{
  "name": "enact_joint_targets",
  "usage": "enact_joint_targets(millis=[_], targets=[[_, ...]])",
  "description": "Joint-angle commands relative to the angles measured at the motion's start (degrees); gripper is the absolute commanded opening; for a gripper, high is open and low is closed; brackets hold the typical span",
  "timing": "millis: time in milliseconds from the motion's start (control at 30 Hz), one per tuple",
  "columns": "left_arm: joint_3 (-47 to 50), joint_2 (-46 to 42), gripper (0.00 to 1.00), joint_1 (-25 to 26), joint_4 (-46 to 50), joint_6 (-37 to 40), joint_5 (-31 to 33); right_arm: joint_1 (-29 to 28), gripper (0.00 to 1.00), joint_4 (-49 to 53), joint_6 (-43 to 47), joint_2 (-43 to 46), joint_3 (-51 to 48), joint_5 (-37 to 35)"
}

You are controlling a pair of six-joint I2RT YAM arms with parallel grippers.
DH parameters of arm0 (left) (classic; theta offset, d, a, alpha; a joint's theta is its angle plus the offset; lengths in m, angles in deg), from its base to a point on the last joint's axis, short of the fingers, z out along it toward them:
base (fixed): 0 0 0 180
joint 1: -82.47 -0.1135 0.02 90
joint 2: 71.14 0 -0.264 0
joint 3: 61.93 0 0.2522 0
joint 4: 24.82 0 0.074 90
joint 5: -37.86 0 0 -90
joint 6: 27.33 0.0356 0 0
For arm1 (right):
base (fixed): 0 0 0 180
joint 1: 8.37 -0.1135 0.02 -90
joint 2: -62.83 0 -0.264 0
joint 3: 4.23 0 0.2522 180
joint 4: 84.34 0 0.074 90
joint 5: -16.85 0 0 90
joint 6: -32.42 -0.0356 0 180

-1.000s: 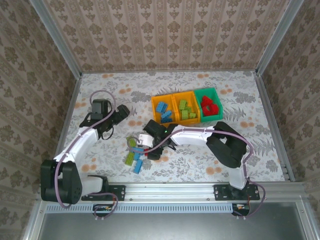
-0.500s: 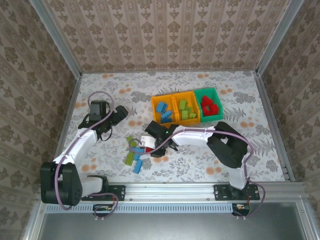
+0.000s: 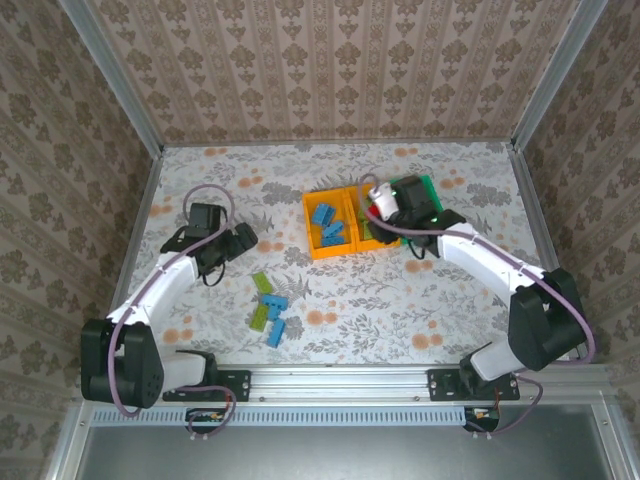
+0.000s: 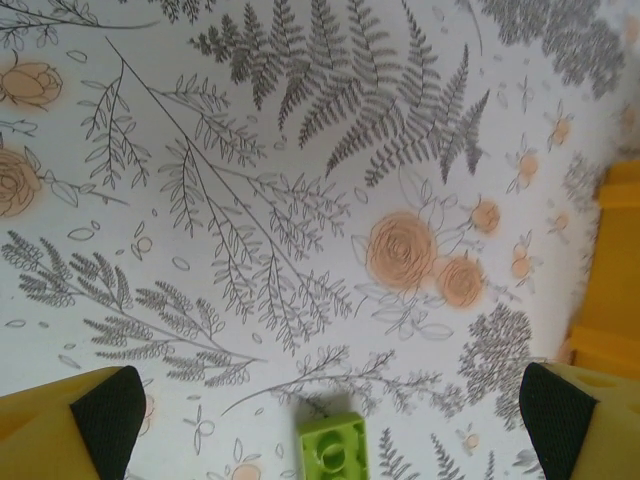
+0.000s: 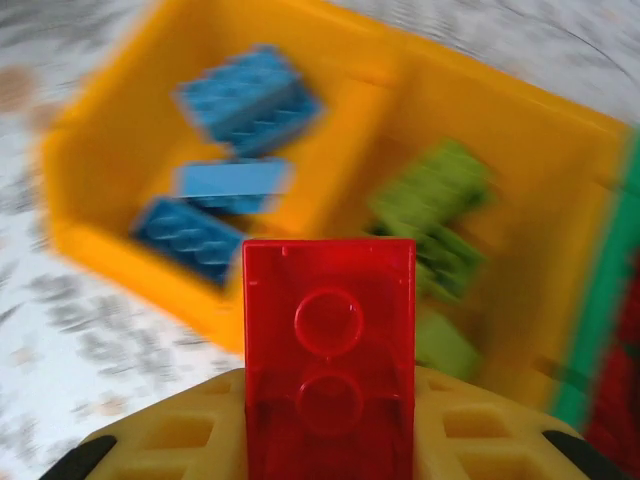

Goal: Sort the legos into containers by color

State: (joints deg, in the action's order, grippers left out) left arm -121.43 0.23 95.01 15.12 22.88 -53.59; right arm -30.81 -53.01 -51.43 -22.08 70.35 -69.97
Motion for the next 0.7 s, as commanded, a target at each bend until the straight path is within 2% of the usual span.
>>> enact_joint_targets(millis=[0,167,433,533,667], targets=[[-2.4,1.0,1.00,2.2,7.1,3.0,5.5,4.9,0.24,5.4,-6.6,-2.3,3.8,-3.2],[-4.8,5.4,1.00,5.2,12.2,4.0,8.1,13.0,0.23,11.0,-12.8,-10.4,11.2,-3.3],[-5.7,8.4,1.00,7.7,12.9,4.4,8.8,14.4,0.24,12.9,-10.5,-19.1,19.2,-8.0],[-6.1,9.4,1.00,7.8,14.4,4.7,8.5,14.9,0.29,16.3,-9.2,-22.8,22.4,-9.3],[-5.7,9.1,1.00,7.9,17.8,4.0,8.9,15.0,0.42,18.0,-9.3,-25.0,23.8,-10.5]])
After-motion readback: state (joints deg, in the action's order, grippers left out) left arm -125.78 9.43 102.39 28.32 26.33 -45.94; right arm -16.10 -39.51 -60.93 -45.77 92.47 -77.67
